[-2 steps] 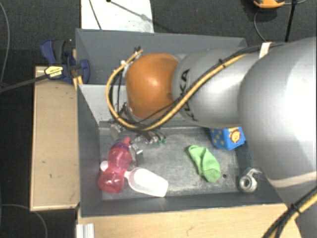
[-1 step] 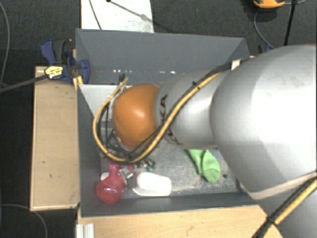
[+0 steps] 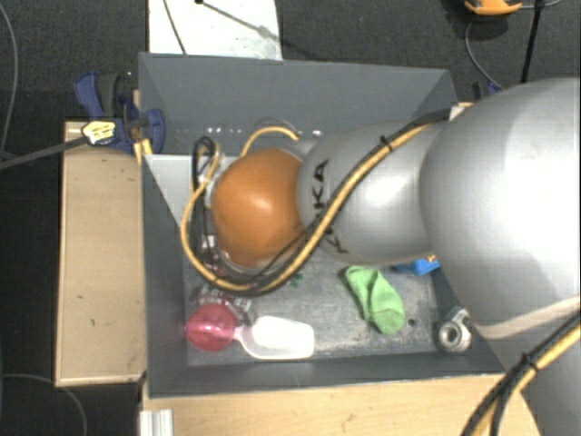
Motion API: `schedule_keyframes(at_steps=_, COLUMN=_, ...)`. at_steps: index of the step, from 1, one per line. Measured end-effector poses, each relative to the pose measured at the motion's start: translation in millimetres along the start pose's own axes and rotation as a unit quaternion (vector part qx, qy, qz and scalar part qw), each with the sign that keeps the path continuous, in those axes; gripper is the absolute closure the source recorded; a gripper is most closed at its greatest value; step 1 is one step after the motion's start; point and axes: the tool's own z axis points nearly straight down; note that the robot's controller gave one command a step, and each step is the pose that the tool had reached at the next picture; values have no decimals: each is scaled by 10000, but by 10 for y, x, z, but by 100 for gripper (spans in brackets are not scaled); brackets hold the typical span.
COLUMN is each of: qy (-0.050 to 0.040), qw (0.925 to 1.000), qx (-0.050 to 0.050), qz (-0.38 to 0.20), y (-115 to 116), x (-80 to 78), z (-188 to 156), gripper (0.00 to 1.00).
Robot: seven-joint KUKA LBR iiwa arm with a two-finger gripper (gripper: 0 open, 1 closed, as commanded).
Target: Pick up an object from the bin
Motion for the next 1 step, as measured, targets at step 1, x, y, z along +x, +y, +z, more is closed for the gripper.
schedule_keyframes(at_steps=1, qy=0, qw=10000, qx=-4, qz=5, y=6, x=-3, z=0, gripper=100)
